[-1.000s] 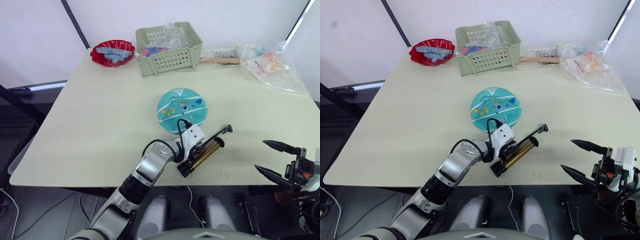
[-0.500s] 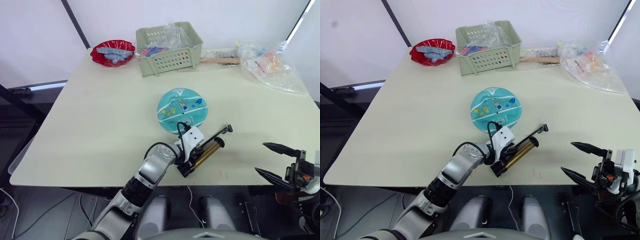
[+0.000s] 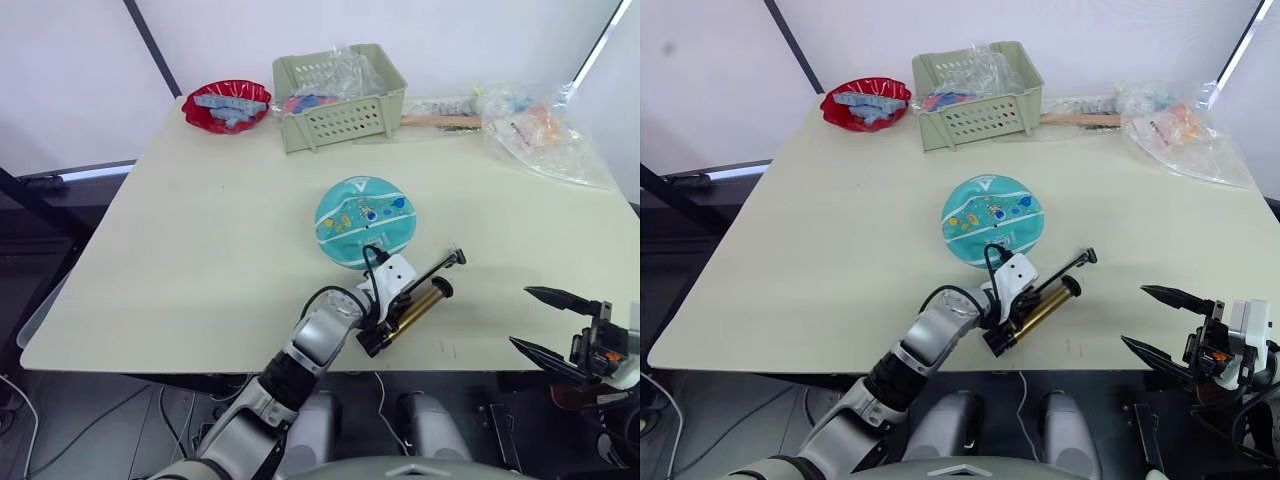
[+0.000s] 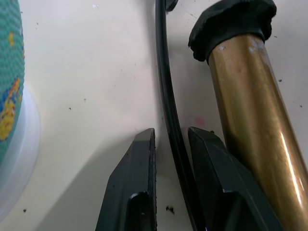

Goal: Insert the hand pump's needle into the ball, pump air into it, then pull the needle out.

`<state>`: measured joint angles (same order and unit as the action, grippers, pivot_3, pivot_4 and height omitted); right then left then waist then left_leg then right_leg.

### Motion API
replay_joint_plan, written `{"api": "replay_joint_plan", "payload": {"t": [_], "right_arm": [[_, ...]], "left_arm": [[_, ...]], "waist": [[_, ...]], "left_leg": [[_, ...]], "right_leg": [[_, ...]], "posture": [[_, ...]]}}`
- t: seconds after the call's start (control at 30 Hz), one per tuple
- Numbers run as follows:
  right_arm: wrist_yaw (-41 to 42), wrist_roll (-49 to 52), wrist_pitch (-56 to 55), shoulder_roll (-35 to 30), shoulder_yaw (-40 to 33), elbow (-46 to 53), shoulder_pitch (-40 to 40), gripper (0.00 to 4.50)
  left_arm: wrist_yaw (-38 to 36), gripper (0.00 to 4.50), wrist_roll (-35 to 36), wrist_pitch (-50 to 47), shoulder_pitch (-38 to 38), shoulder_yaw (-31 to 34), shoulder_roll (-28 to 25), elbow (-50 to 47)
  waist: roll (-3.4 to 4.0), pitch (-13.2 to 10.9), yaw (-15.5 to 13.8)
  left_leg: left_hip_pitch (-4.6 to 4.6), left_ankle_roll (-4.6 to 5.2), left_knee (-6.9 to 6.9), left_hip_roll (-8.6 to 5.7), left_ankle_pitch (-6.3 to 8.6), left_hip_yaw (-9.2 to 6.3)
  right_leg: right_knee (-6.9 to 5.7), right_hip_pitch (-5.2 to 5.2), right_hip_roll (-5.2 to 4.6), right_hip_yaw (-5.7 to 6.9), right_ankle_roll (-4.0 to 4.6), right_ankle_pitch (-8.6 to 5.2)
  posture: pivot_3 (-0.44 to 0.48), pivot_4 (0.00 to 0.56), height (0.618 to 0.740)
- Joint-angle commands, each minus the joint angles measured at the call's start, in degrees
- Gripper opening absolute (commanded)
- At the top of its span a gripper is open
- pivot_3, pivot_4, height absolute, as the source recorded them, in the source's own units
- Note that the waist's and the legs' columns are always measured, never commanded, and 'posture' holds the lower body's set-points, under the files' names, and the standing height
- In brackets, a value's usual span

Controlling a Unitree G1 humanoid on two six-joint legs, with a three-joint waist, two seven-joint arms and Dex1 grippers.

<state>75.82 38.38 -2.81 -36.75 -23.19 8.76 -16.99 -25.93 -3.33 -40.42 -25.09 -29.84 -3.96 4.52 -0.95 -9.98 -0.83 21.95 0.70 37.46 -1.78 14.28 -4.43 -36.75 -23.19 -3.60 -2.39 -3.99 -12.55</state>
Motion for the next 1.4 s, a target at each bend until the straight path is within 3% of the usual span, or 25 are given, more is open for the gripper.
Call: {"api": "replay_joint_plan", "payload": {"t": [0.03, 0.83, 1.3, 1.37, 1.4], "right_arm": [[-0.02, 0.63, -0.45, -0.28, -0.77, 1.47, 0.07, 4.5], [-4.5, 2.46, -0.54, 1.16, -4.0, 2.28, -2.67, 4.5], [-6.94, 2.35, -0.14, 1.29, -6.67, 1.25, -3.08, 4.5], [-6.83, 2.28, -0.14, 1.17, -6.65, 1.07, -2.98, 4.5], [-6.75, 2.25, -0.17, 1.12, -6.63, 0.98, -2.93, 4.5]], "left_arm": [[0.73, 1.19, -1.17, 1.23, -0.77, -1.26, 1.62, 2.86], [4.23, 1.19, -4.83, 10.61, -8.9, 1.13, 11.29, 26.16], [4.24, 1.19, -5.16, 12.39, -9.95, 2.25, 12.32, 29.61], [4.15, 0.22, -5.12, 12.65, -10.05, 2.35, 12.25, 29.67], [4.1, 0.01, -5.08, 12.71, -10.07, 2.39, 12.22, 29.65]], "waist": [[0.0, 0.0, 0.0], [0.06, 0.12, -0.13], [0.05, 0.24, -0.1], [0.05, 0.25, -0.08], [0.05, 0.25, -0.05]], "left_leg": [[0.0, 0.0, 0.0, -0.01, 0.0, 0.0], [-0.08, 0.0, 0.02, -0.11, 0.0, -0.1], [-0.11, 0.01, 0.02, -0.14, 0.0, -0.16], [-0.11, 0.01, 0.02, -0.14, 0.0, -0.16], [-0.12, 0.01, 0.02, -0.14, 0.01, -0.16]], "right_leg": [[0.0, 0.0, 0.0, 0.0, -0.01, -0.01], [0.04, 0.18, -0.03, 0.05, -0.22, -0.13], [0.08, 0.28, -0.04, 0.09, -0.27, -0.16], [0.08, 0.28, -0.04, 0.09, -0.27, -0.16], [0.09, 0.28, -0.04, 0.09, -0.27, -0.16]], "posture": [[0.0, 0.15, 0.74], [0.0, 0.15, 0.74], [0.0, 0.15, 0.74], [0.0, 0.15, 0.74], [0.0, 0.15, 0.74]]}}
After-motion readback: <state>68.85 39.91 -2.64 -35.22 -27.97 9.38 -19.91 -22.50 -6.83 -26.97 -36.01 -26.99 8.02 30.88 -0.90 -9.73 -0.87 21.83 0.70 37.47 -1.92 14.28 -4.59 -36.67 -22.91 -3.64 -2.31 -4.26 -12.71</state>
